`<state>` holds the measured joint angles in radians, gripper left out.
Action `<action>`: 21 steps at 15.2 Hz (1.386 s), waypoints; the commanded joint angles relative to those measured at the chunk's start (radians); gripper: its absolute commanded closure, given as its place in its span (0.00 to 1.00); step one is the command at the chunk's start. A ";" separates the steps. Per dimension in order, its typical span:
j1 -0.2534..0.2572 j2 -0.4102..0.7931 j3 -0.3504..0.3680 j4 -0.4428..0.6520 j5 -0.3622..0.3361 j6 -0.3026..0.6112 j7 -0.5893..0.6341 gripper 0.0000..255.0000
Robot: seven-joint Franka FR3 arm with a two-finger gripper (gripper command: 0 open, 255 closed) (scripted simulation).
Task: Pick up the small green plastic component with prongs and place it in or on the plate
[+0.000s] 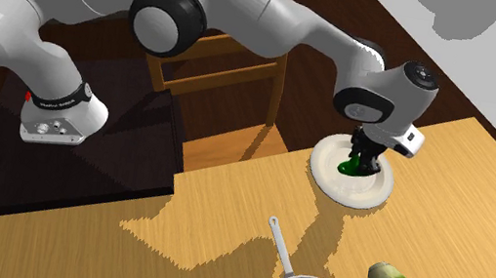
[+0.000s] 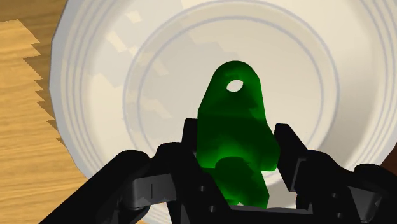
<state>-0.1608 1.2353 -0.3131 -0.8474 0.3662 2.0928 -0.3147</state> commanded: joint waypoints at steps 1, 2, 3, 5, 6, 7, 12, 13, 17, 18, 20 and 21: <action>-0.001 0.008 0.001 0.000 0.000 0.001 0.000 1.00; -0.001 0.008 0.001 0.000 0.000 0.001 0.000 1.00; -0.001 0.008 0.001 0.000 0.000 0.001 0.000 1.00; -0.001 0.008 0.001 0.000 0.000 0.001 0.000 1.00; -0.001 0.008 0.001 0.000 0.000 0.001 0.000 1.00; 0.001 0.006 0.001 -0.003 0.001 0.003 0.001 0.00; -0.001 0.008 0.001 0.000 0.000 0.001 0.000 0.00; 0.005 -0.025 -0.003 -0.028 -0.001 -0.005 -0.003 0.00; 0.017 -0.106 -0.014 -0.083 -0.006 -0.033 -0.008 0.00; 0.017 -0.106 -0.014 -0.083 -0.006 -0.033 -0.008 0.00; 0.017 -0.106 -0.014 -0.083 -0.006 -0.033 -0.008 0.00; 0.017 -0.106 -0.014 -0.083 -0.006 -0.033 -0.008 0.00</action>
<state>-0.1432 1.1294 -0.3270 -0.9316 0.3599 2.0611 -0.3223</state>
